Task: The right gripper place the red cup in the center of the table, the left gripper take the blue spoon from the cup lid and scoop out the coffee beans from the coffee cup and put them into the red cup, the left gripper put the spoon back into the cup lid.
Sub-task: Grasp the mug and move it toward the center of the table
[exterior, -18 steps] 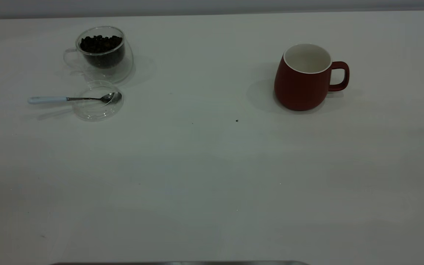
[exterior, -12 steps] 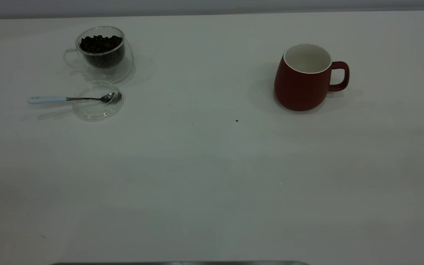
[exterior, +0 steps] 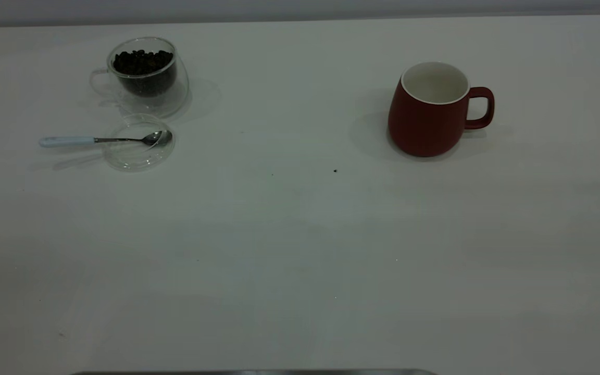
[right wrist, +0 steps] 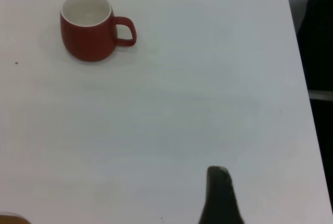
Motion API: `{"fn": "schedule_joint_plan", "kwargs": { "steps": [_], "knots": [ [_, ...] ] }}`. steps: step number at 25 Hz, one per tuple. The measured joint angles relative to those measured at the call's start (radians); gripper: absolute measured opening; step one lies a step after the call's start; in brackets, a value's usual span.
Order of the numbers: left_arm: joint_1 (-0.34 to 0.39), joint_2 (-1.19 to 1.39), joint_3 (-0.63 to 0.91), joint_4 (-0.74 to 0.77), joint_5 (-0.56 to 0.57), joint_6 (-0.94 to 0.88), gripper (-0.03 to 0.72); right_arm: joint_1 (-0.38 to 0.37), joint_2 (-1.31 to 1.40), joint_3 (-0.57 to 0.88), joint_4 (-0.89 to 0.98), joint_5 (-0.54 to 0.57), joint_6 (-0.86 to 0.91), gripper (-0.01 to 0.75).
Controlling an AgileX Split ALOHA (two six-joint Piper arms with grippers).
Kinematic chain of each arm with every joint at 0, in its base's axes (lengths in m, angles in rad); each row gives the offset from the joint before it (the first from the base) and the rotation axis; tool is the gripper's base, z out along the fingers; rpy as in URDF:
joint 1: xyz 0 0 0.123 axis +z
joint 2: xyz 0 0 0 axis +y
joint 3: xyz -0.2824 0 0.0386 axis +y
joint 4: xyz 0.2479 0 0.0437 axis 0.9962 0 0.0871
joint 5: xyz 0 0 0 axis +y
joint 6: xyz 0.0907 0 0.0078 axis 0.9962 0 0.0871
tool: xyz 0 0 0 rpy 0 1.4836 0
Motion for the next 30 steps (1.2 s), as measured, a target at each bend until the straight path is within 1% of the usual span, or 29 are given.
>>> {"fn": "schedule_joint_plan", "kwargs": {
  "steps": [27, 30],
  "knots": [
    [0.000, 0.000, 0.000, 0.000, 0.000, 0.000, 0.587, 0.000, 0.000, 0.000, -0.004, -0.001, -0.016, 0.568],
    [0.000, 0.000, 0.000, 0.000, 0.000, 0.000, 0.587, 0.000, 0.061, -0.020, -0.008, -0.001, -0.040, 0.568]
  ]
}}
